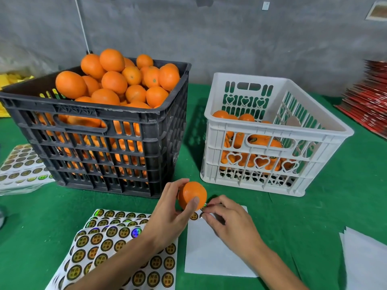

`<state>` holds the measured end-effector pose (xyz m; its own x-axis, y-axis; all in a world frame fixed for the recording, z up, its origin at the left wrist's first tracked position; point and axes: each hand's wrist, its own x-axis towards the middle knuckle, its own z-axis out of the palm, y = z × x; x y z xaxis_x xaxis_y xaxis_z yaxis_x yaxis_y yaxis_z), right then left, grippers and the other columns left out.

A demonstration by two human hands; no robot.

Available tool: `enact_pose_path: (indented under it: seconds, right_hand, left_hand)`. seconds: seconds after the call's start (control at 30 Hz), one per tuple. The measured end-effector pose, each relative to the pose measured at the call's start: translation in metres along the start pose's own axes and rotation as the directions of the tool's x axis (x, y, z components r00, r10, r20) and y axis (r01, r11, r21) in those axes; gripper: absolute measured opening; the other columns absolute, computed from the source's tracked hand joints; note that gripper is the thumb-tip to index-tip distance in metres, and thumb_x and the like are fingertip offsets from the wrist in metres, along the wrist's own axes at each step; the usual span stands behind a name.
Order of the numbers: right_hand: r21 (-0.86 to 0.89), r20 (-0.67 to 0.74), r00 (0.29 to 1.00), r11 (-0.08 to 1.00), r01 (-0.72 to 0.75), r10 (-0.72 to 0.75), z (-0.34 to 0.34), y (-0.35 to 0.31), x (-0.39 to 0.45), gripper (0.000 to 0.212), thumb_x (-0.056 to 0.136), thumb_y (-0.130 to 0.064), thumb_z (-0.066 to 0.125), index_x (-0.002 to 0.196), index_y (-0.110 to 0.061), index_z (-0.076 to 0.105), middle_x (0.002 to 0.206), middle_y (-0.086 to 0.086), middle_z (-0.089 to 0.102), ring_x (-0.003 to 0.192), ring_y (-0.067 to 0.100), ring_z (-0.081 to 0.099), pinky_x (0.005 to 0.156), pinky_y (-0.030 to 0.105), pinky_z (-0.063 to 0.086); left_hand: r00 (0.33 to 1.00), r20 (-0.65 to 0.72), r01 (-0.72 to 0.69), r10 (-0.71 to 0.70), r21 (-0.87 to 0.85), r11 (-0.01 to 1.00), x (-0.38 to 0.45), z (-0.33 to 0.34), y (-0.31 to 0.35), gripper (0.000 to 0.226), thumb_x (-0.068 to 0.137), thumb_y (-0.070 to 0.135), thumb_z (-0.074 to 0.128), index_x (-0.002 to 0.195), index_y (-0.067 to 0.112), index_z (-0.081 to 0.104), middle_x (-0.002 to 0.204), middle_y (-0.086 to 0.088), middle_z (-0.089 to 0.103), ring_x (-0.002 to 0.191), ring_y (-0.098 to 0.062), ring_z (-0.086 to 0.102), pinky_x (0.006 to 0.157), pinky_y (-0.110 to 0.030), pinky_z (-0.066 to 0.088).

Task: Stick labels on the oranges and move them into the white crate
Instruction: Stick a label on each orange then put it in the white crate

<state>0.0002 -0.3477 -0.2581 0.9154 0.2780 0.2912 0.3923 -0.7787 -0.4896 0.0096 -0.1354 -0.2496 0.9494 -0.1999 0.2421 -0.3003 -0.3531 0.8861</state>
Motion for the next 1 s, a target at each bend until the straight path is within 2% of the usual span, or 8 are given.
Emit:
enact_pose_path:
  seconds: [0.13,0.37,0.5,0.6,0.73,0.83,0.9,1.0]
  right_hand:
    - [-0.124,-0.008,0.996,0.989,0.083,-0.085,-0.001,-0.006,-0.002,0.018,0.103,-0.034,0.058,0.104,-0.024,0.073,0.102,-0.016,0.059,0.088,0.005,0.058,0.078,0.024,0.05]
    - [0.279,-0.279,0.917,0.938,-0.206,0.284,-0.007,-0.012,0.002,0.015,0.104,-0.038,0.049,0.097,-0.035,0.062,0.09,-0.014,0.062,0.068,0.007,0.063,0.056,0.024,0.048]
    - [0.021,-0.376,0.915,0.988,-0.151,0.148,-0.003,-0.021,0.0,0.017,0.106,-0.044,0.045,0.101,-0.036,0.06,0.098,-0.02,0.058,0.067,0.004,0.063,0.058,0.03,0.053]
    - [-0.013,-0.369,0.93,1.0,-0.008,0.002,0.0,-0.021,0.001,0.017,0.106,-0.036,0.049,0.103,-0.027,0.063,0.1,-0.02,0.058,0.068,0.003,0.059,0.057,0.029,0.054]
    - [-0.003,-0.319,0.937,0.989,0.149,-0.142,-0.005,-0.011,0.0,0.025,0.107,-0.027,0.048,0.121,-0.02,0.067,0.118,-0.013,0.063,0.103,0.0,0.06,0.085,0.026,0.054]
    - [-0.065,-0.253,0.95,0.983,0.173,-0.184,-0.004,-0.014,-0.002,0.044,0.102,-0.033,0.055,0.144,-0.02,0.054,0.145,-0.012,0.054,0.13,0.002,0.05,0.112,0.022,0.04]
    - [-0.159,-0.259,0.939,0.969,0.187,-0.224,-0.007,-0.022,-0.001,0.058,0.098,-0.041,0.062,0.15,-0.019,0.049,0.152,-0.01,0.049,0.136,0.004,0.047,0.117,0.014,0.027]
    - [-0.27,-0.408,0.846,0.93,0.248,-0.343,-0.024,-0.034,0.007,0.062,0.093,-0.042,0.072,0.144,-0.012,0.056,0.149,-0.001,0.054,0.134,0.011,0.053,0.117,0.022,0.033]
  left_hand:
    - [1.0,0.005,0.0,0.0,-0.003,1.0,0.0,0.001,-0.002,0.054,0.092,0.075,0.051,0.138,0.051,0.038,0.131,0.026,0.044,0.118,0.004,0.053,0.084,-0.02,0.058]
    - [1.0,0.028,-0.008,0.008,0.003,1.0,0.001,0.003,-0.005,0.053,0.09,0.078,0.051,0.136,0.055,0.037,0.13,0.028,0.041,0.115,0.007,0.053,0.08,-0.017,0.058]
    - [0.995,0.087,-0.059,0.053,0.065,0.996,-0.001,0.007,-0.007,0.058,0.091,0.075,0.055,0.141,0.053,0.037,0.135,0.029,0.038,0.112,0.004,0.058,0.083,-0.018,0.058]
    - [0.993,0.09,-0.08,0.073,0.073,0.994,-0.001,0.008,-0.009,0.058,0.094,0.071,0.057,0.144,0.05,0.037,0.138,0.026,0.038,0.119,0.002,0.055,0.089,-0.02,0.057]
    - [0.996,0.057,-0.061,0.064,-0.055,0.997,0.001,0.008,-0.009,0.055,0.095,0.065,0.061,0.143,0.049,0.041,0.136,0.021,0.042,0.122,-0.003,0.056,0.09,-0.025,0.059]
    - [0.998,-0.015,-0.056,0.054,-0.177,0.983,0.003,0.005,-0.003,0.053,0.093,0.061,0.067,0.141,0.048,0.047,0.134,0.018,0.048,0.12,-0.006,0.06,0.09,-0.029,0.061]
    - [0.995,-0.067,-0.092,0.079,-0.22,0.971,0.002,0.001,0.006,0.051,0.093,0.054,0.071,0.14,0.045,0.051,0.134,0.015,0.052,0.122,-0.011,0.061,0.093,-0.031,0.06]
    - [0.981,-0.109,-0.186,0.162,-0.271,0.944,0.004,-0.006,0.031,0.057,0.093,0.042,0.078,0.143,0.037,0.053,0.137,0.009,0.053,0.124,-0.021,0.062,0.095,-0.035,0.059]
